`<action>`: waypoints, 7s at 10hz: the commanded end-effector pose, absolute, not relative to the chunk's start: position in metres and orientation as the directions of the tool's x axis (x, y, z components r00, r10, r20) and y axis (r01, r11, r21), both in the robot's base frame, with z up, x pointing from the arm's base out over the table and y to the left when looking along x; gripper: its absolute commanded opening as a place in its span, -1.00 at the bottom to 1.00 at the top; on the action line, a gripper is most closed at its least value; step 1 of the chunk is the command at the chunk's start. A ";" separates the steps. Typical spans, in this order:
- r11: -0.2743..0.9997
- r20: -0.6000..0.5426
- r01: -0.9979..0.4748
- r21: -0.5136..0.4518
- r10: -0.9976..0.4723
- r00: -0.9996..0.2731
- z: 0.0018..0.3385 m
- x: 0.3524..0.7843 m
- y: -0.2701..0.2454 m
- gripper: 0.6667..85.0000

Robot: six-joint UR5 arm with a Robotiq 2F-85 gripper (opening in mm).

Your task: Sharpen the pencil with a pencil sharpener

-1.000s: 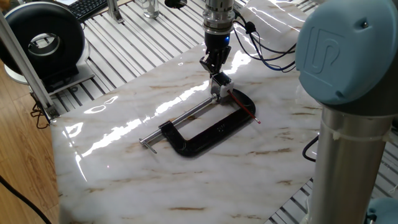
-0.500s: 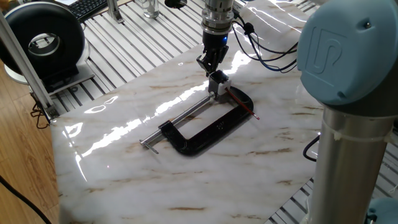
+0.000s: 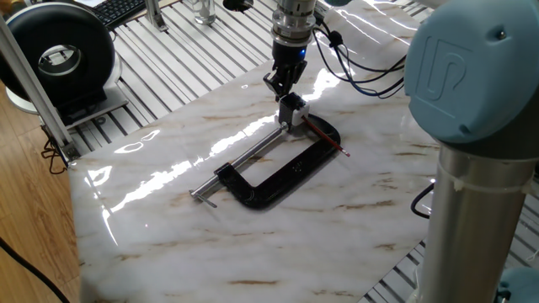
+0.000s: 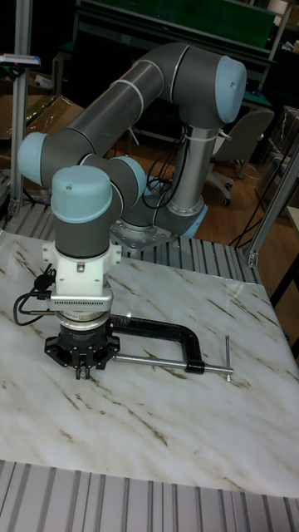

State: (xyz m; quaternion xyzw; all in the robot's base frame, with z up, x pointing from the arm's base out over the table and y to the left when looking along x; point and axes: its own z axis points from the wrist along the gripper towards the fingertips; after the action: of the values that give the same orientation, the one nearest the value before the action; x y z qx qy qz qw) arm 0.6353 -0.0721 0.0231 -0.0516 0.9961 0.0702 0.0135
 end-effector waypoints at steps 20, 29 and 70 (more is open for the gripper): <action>0.990 0.182 -0.090 -0.111 -0.069 -0.981 0.039 0.595 -0.126 -0.99; 1.000 0.257 0.009 0.022 0.003 -0.966 0.067 0.600 -0.087 -0.99; 0.997 -0.004 0.039 0.062 0.039 -0.999 0.018 0.632 -0.065 -0.99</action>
State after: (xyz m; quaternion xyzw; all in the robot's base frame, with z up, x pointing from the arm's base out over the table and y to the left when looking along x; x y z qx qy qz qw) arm 0.6310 -0.0600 0.0169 0.0200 0.9993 0.0314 0.0019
